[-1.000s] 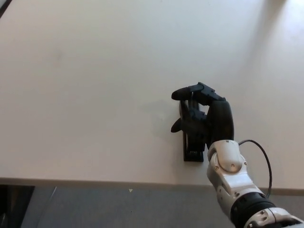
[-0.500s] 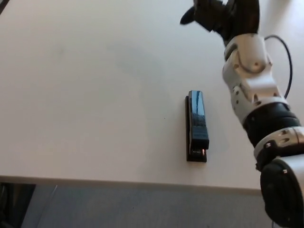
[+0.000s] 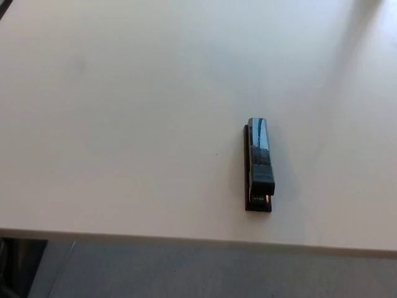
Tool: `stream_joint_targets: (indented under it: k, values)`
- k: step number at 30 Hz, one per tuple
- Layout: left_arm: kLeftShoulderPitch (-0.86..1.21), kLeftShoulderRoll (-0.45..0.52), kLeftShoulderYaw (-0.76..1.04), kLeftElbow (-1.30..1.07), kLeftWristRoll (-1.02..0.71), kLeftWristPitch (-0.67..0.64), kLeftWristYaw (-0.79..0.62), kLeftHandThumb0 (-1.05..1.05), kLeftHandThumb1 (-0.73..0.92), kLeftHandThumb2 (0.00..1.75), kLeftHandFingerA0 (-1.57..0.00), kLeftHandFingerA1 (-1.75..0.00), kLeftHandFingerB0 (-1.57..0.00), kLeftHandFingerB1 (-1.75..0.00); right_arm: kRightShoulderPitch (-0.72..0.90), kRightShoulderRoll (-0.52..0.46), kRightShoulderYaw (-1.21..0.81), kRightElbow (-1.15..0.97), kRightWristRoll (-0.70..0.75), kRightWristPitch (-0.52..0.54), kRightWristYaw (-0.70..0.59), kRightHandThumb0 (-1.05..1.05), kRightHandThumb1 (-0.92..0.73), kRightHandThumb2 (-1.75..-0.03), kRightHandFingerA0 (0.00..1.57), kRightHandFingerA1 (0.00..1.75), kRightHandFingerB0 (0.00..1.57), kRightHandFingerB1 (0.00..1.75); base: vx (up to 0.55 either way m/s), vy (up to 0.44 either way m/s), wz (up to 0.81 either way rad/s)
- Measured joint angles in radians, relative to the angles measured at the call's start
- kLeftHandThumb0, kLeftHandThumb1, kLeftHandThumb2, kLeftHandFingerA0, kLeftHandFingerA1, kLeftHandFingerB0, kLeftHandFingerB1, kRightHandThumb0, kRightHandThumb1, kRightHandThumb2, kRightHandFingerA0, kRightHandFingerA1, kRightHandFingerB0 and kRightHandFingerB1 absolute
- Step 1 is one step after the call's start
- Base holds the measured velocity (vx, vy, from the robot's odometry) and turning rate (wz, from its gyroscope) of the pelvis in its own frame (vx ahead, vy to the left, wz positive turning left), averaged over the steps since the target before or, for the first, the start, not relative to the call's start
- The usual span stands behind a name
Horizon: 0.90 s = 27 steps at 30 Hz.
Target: The robot uses its right hand to press on the stapler that is in the middle of the desk
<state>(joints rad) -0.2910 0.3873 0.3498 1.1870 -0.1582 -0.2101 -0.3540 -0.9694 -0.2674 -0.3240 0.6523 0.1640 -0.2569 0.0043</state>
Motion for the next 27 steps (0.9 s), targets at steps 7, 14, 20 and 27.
stream_joint_targets:
  k: [7,14,20,27]
  values:
    - [-0.028,0.050,-0.041,0.015,0.020,0.075,0.025,-0.26,0.77,1.23,0.00,-0.46,0.00,-0.46,0.164,-0.212,-0.178,0.064,0.056,0.003,0.062,-0.06,-0.74,-0.78,1.26,1.18,0.83,1.08,0.00,0.000,0.00]
    - [-0.058,0.069,-0.032,0.037,0.019,0.161,0.056,-0.24,0.70,1.19,-0.09,-0.50,-0.08,-0.49,0.363,-0.342,-0.310,0.279,0.093,-0.039,0.109,-0.09,-0.52,-1.07,1.29,1.19,0.96,1.01,0.00,0.000,0.00]
    - [-0.046,0.075,-0.029,0.043,0.019,0.194,0.069,-0.25,0.70,1.19,-0.08,-0.49,-0.07,-0.49,0.512,-0.374,-0.335,0.424,0.093,-0.064,0.078,-0.21,-0.74,-0.73,1.31,1.21,0.89,1.11,0.00,0.000,0.00]
    - [0.007,0.074,-0.023,0.041,0.016,0.203,0.069,-0.24,0.71,1.20,-0.07,-0.49,-0.07,-0.49,0.696,-0.370,-0.328,0.558,0.082,-0.085,-0.005,-0.16,-0.72,-0.77,1.31,1.09,0.89,1.17,0.00,0.000,0.00]
